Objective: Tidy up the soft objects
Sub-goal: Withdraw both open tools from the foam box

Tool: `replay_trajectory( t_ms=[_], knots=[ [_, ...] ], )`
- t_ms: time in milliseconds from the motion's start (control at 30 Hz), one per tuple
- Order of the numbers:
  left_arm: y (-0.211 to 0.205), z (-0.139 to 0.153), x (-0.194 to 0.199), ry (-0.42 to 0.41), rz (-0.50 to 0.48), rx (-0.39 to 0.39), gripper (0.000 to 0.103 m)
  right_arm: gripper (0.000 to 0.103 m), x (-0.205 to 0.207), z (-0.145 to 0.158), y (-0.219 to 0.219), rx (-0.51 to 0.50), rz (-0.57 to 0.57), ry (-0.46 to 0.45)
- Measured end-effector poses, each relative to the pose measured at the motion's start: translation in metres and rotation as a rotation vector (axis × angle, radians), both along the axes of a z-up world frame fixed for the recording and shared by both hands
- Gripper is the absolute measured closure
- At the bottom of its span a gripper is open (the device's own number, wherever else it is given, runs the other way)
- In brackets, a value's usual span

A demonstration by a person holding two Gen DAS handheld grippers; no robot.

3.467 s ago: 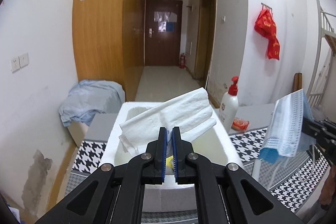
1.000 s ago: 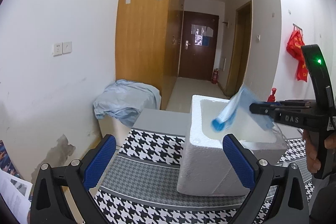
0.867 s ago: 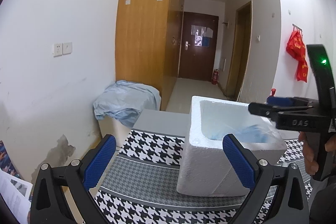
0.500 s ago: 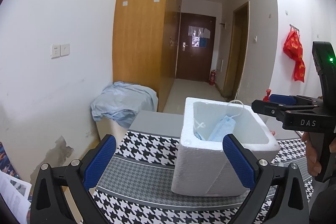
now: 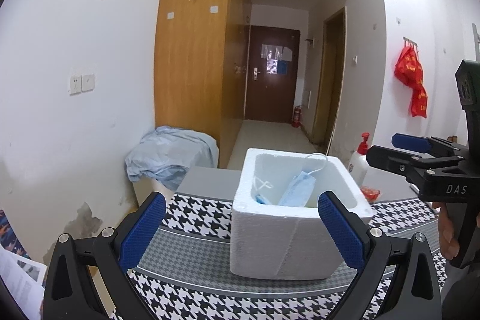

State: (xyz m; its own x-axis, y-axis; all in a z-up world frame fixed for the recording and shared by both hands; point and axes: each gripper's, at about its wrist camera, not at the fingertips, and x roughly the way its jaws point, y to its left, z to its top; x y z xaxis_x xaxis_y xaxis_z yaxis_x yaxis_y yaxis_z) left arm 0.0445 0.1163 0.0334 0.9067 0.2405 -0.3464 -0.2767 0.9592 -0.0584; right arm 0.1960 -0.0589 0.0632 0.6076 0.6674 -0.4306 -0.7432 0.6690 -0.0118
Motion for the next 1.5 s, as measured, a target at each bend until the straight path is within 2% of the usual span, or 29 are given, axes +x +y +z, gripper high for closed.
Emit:
replay_trajectory(
  t_ms=[967, 1200, 1500],
  knots=[
    [-0.065, 0.02, -0.019, -0.058, -0.097, 0.057, 0.001, 0.002, -0.052, 0.012, -0.087, 0.123, -0.06, -0.047],
    [-0.073, 0.02, -0.024, -0.088, -0.088, 0.077, 0.001, 0.002, -0.059, 0.007, -0.102, 0.149, -0.075, -0.054],
    [-0.088, 0.014, -0.025, -0.107, -0.137, 0.085, 0.001, 0.002, -0.071, -0.004, -0.115, 0.155, -0.102, -0.079]
  ],
)
